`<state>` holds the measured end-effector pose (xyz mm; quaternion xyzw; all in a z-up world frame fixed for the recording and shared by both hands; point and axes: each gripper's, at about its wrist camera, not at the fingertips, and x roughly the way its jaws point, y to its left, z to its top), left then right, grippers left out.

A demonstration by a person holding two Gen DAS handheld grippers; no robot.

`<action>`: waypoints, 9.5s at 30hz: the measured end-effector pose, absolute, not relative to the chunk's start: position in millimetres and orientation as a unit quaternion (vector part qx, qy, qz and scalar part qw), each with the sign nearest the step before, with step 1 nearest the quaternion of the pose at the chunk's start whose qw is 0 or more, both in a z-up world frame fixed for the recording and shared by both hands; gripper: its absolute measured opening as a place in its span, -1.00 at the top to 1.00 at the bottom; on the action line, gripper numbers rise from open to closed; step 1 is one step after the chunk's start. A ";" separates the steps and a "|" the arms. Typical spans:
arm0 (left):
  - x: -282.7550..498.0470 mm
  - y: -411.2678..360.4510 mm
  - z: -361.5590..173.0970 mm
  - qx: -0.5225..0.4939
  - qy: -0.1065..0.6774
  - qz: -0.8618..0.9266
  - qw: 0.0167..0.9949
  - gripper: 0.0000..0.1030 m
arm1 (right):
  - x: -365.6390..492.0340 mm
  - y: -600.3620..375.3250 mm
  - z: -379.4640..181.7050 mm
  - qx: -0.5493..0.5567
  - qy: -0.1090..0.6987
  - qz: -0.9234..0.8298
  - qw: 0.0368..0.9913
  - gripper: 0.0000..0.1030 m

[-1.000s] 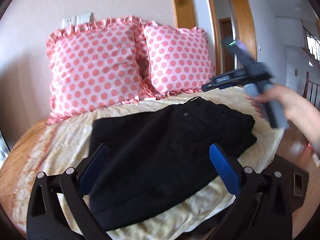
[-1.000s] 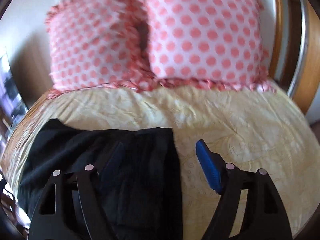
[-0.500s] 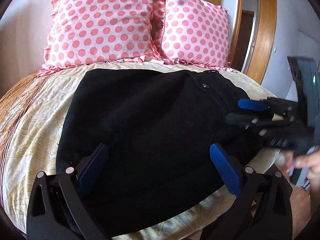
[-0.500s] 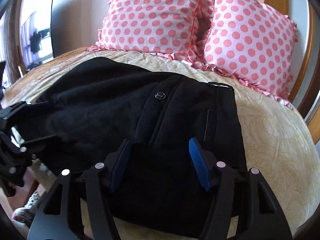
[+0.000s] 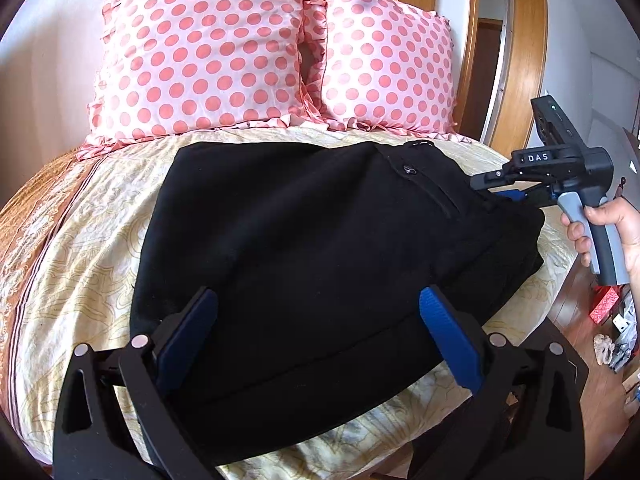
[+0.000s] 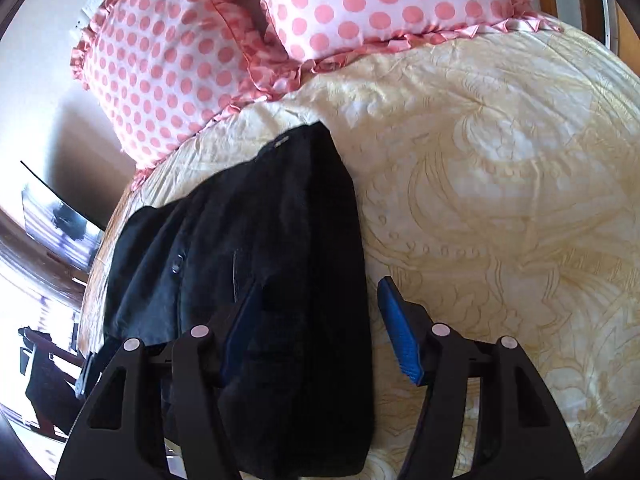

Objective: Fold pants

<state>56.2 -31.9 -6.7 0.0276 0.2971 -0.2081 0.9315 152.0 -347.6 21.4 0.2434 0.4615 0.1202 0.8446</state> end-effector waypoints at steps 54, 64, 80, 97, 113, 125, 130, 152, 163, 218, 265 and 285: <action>72.7 7.5 3.0 -0.006 0.306 -0.149 0.940 -0.96 | 160.2 -298.9 36.9 0.124 0.433 0.220 0.865 0.32; 100.2 32.9 14.7 -0.084 0.336 -0.177 0.921 -0.93 | 136.0 -267.2 76.4 0.025 0.370 0.240 0.897 0.60; 178.6 49.4 4.0 -0.203 0.446 -0.224 0.842 -0.42 | 153.2 -292.9 44.4 0.108 0.407 0.239 0.875 0.59; 193.6 32.1 50.7 -0.136 0.380 -0.203 0.892 0.84 | 184.8 -304.7 62.5 0.172 0.373 0.251 0.877 0.67; 289.5 49.0 21.3 -0.148 0.435 -0.108 0.882 0.37 | 269.1 -291.9 20.5 0.130 0.423 0.180 0.879 0.47; 158.9 17.3 83.1 -0.020 0.330 -0.150 0.932 -0.58 | 155.9 -252.9 63.7 0.024 0.316 0.167 0.934 -0.13; 139.1 -38.6 46.2 0.067 0.364 -0.146 0.917 -0.64 | 147.6 -206.2 30.5 -0.063 0.369 0.145 0.916 -0.13; 38.2 12.0 24.6 0.011 0.338 0.013 0.941 -0.96 | 43.6 -183.4 10.8 0.031 0.333 0.041 0.942 -0.88; 32.9 18.5 9.2 0.009 0.344 0.002 0.939 -0.96 | 37.0 -174.3 -4.4 0.049 0.339 0.029 0.939 -0.97; 25.8 15.3 2.5 0.016 0.315 0.000 0.949 -0.97 | 31.1 -171.3 -8.5 0.047 0.312 0.025 0.949 -0.97; 26.3 14.9 1.8 0.017 0.315 0.006 0.949 -0.97 | 30.7 -170.6 -9.4 0.048 0.310 0.023 0.949 -0.97; 28.6 16.8 2.1 0.018 0.315 0.010 0.949 -0.97 | 30.6 -170.1 -10.0 0.048 0.309 0.023 0.950 -0.97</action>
